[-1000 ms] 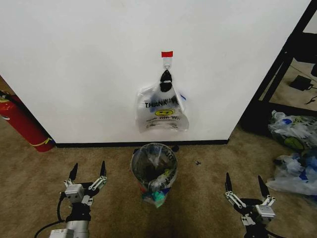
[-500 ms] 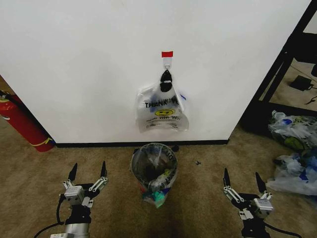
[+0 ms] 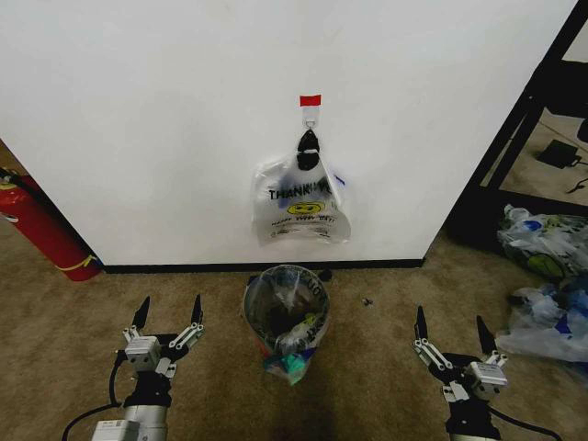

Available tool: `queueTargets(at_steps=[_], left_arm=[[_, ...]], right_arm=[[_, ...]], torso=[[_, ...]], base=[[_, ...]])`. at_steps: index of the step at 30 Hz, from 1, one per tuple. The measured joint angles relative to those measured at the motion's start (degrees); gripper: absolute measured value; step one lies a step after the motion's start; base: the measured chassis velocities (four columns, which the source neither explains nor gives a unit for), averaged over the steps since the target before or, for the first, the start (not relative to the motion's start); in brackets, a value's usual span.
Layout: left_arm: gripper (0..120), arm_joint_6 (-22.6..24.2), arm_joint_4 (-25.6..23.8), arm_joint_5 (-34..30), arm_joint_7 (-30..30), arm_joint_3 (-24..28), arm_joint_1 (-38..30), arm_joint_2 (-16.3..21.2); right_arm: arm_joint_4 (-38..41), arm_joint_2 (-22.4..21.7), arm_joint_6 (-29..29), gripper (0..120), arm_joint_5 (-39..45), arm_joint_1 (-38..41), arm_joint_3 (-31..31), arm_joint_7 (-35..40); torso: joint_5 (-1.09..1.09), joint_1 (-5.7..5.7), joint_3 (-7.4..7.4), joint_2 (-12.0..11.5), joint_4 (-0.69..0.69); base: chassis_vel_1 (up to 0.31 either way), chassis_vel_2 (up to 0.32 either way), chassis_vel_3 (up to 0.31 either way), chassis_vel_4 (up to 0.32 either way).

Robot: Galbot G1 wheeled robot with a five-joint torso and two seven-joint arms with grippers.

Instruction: Pick up the garbage bag from the wall and place it over the trash bin.

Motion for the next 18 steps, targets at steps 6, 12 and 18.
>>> queueTargets(at_steps=[6,12,18], left_arm=[[100,-0.04,0.02,1.07,-0.18,1.29,0.20,-0.14],[100,0.55,0.29,1.97,-0.51,1.64,0.21,-0.44],[100,0.46,0.43,2.03,-0.56,1.65,0.39,-0.62]], right_arm=[[0.36,0.83,0.02,100,-1.53,-0.05,-0.56,-0.02],[0.47,1.05,0.42,100,-1.57,-0.62,-0.99,0.07],[-0.07,1.20,1.05,100,-1.86,-0.86,-1.07,0.17]], torso=[[0.00,0.00,0.00,0.00,0.00],[0.00,0.00,0.00,0.00,0.00],[0.01,0.00,0.00,0.00,0.00]], base=[[0.000,0.000,0.000,0.000],[0.000,0.000,0.000,0.000],[0.000,0.000,0.000,0.000]])
